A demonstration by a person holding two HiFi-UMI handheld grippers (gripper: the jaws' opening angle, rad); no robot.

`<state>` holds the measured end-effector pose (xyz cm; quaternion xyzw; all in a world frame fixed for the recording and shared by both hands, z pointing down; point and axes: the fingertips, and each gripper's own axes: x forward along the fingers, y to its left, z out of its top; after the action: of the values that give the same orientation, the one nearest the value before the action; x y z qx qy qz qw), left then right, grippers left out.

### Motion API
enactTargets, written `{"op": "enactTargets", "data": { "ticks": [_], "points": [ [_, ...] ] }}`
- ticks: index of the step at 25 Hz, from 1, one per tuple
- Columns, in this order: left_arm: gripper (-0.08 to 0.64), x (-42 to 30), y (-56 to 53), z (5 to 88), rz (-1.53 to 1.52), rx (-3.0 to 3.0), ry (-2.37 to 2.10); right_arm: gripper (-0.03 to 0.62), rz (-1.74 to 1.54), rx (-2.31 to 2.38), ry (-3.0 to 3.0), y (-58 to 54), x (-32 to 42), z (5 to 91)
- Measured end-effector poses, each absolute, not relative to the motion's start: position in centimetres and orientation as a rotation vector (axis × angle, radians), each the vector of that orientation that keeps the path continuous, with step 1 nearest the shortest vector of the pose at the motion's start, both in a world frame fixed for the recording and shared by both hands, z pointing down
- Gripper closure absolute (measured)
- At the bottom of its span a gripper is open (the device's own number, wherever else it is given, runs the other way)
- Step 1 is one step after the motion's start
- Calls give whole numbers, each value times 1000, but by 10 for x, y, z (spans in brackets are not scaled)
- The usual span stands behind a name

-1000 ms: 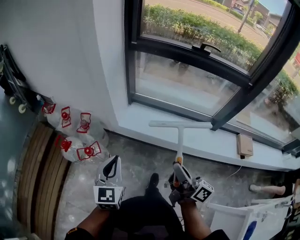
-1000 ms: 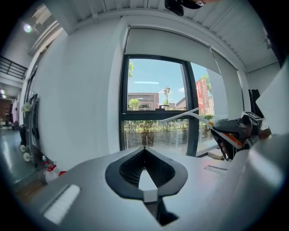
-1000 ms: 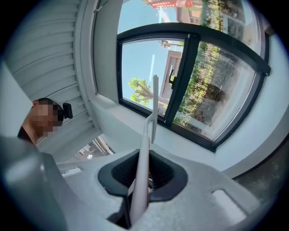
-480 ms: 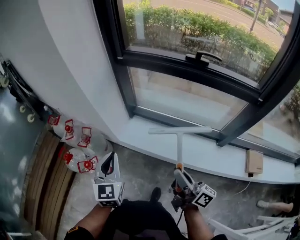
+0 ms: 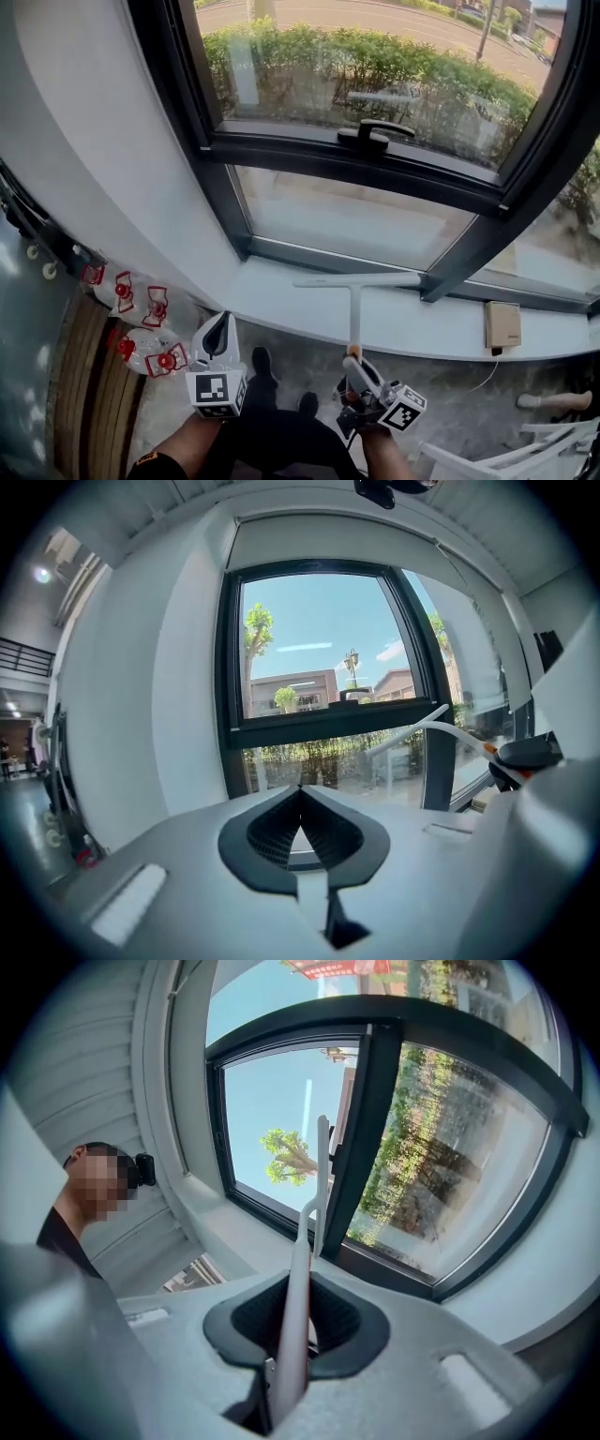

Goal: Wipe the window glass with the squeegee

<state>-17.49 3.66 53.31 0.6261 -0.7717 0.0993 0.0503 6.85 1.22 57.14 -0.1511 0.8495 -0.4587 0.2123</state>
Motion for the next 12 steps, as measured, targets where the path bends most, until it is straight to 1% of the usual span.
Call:
{"op": "enactTargets", "data": {
  "ticks": [6, 12],
  "points": [
    [543, -185, -32, 525, 220, 2033, -2284, 549, -1208, -496, 2374, -22, 54, 561],
    [543, -229, -94, 498, 177, 2134, -2281, 549, -1137, -522, 2388, -71, 7, 533]
  ]
}}
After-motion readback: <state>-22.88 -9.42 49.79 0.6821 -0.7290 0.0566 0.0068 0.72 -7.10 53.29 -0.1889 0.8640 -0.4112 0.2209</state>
